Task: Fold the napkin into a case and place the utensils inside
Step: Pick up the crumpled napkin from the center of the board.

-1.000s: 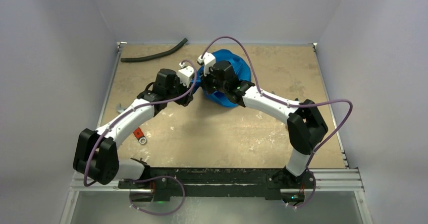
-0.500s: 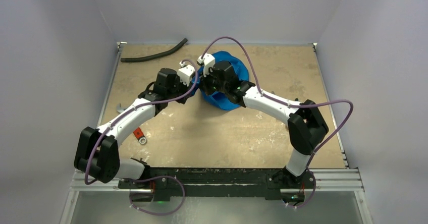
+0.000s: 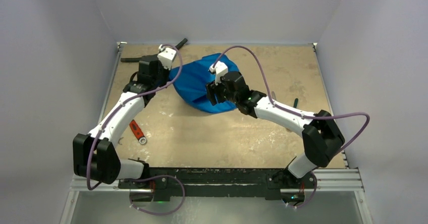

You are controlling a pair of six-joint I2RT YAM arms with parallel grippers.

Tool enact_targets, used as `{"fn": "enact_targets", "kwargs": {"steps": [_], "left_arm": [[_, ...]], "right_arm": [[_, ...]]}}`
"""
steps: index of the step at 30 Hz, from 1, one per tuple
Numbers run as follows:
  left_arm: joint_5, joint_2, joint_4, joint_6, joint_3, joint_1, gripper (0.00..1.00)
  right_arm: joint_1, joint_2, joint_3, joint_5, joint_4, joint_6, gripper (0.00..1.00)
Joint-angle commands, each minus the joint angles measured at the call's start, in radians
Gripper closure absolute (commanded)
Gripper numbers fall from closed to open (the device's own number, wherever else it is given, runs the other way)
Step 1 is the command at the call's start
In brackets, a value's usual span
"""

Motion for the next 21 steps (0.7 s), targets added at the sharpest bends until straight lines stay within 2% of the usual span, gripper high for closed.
{"fn": "enact_targets", "kwargs": {"steps": [1,4,9,11,12,16,18,21], "left_arm": [[-0.032,-0.078,0.005,0.065,0.007,0.036,1.0],[-0.036,-0.094,-0.002,0.073,0.01,0.037,1.0],[-0.066,-0.09,-0.013,0.071,0.023,0.037,1.0],[-0.073,-0.086,-0.016,0.064,0.024,0.041,1.0],[-0.075,-0.085,-0.018,0.058,0.024,0.043,1.0],[-0.081,-0.08,-0.027,0.037,0.027,0.046,1.0],[-0.081,-0.08,-0.037,0.032,0.033,0.047,1.0],[-0.083,-0.08,-0.052,0.032,0.044,0.047,1.0]], "right_arm": [[-0.003,-0.033,-0.081,0.193,-0.015,-0.065,0.33],[-0.001,-0.017,-0.131,0.21,-0.026,-0.118,0.34],[0.002,-0.073,-0.245,0.109,0.079,-0.335,0.31],[0.002,-0.097,-0.272,0.064,0.126,-0.379,0.28],[0.002,-0.094,-0.269,0.043,0.143,-0.384,0.19],[0.002,0.043,-0.143,0.028,0.101,-0.285,0.15],[0.005,0.127,-0.092,0.042,0.105,-0.202,0.05],[0.032,0.199,-0.074,0.1,0.144,-0.116,0.05]]}}
